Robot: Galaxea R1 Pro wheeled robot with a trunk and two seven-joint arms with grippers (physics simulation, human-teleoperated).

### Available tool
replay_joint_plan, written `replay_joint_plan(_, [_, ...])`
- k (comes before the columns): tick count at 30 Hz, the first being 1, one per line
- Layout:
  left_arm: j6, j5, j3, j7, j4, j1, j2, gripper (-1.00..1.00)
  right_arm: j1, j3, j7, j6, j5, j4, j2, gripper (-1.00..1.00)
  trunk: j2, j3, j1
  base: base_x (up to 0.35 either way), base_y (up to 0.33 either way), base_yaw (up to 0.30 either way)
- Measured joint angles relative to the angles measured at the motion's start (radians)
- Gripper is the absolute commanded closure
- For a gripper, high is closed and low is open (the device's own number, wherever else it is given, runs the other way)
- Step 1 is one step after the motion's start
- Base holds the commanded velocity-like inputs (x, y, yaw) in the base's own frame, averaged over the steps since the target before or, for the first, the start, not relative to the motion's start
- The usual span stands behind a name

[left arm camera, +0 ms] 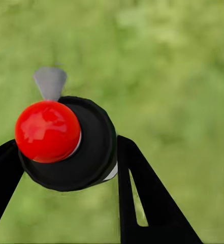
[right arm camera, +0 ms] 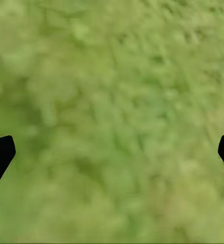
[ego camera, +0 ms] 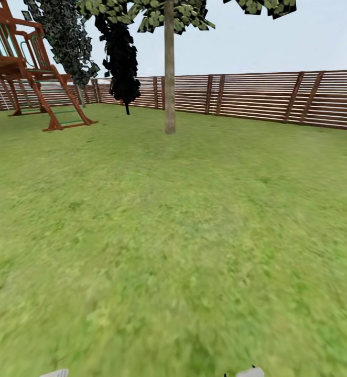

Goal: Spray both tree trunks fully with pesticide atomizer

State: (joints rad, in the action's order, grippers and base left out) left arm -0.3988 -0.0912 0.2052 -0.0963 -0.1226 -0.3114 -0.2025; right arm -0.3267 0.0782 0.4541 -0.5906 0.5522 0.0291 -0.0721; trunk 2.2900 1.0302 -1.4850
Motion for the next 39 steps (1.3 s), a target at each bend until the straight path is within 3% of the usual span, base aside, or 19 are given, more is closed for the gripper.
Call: replay_joint_plan(39, [0.0,-0.002,0.0,0.0,0.0,0.0,0.0,1.0,0.0,0.0,0.0,0.0,0.003,0.0,0.005,-1.0,0.0,0.0,0.0,0.337,-0.094,0.003])
